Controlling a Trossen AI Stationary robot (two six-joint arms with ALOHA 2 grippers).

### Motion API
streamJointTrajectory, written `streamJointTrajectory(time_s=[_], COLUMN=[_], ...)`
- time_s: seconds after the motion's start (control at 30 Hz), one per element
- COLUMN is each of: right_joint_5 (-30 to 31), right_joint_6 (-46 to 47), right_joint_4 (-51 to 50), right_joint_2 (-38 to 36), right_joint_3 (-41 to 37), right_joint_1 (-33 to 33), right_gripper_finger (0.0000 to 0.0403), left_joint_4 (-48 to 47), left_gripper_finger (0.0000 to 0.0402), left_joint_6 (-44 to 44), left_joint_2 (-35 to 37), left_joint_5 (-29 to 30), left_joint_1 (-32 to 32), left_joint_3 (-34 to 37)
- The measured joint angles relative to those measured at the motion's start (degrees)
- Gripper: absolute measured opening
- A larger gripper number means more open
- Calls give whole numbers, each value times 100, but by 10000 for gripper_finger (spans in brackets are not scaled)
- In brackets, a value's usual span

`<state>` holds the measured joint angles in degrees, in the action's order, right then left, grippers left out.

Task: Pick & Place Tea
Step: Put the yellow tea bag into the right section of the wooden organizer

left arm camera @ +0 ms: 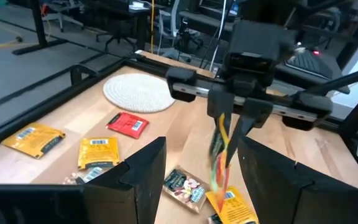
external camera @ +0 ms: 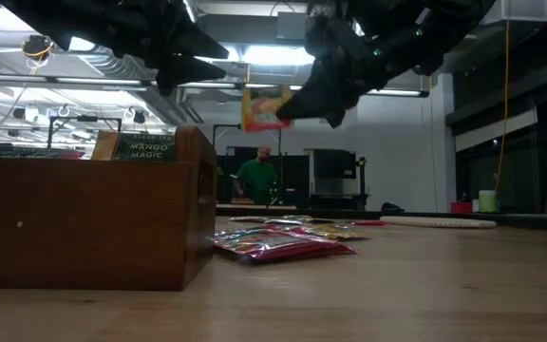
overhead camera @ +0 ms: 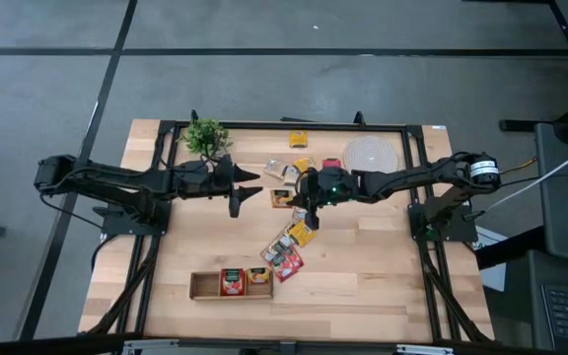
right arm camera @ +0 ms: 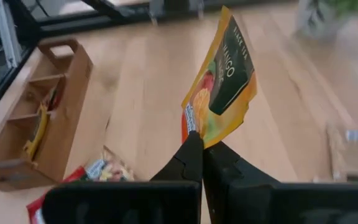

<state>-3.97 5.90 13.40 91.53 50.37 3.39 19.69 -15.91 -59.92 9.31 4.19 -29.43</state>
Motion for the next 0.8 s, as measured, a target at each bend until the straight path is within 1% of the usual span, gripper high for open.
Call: streamJointTrajectory(time_s=[0.23, 0.43, 0.63, 0.8], right_joint_5=[2, -2, -16, -68], right_joint_6=[-212, -631, -1084, -1139], right_joint_4=[449, 787, 1253, 1334], right_joint_2=[-2, -2, -2, -2], right_joint_3=[-2, -2, -2, 71], right_joint_1=[5, 5, 5, 5], right_gripper_finger=[2, 2, 2, 2], left_joint_4=[68, 205, 348, 482], left_gripper_finger=[196, 196, 196, 196], left_joint_6=[-4, -6, -337, -372], left_joint_2=[-2, -2, -2, -7], left_joint_5=[-43, -73, -708, -743], left_joint_1=[0, 0, 137, 173], left_joint_3=[0, -4, -9, -9])
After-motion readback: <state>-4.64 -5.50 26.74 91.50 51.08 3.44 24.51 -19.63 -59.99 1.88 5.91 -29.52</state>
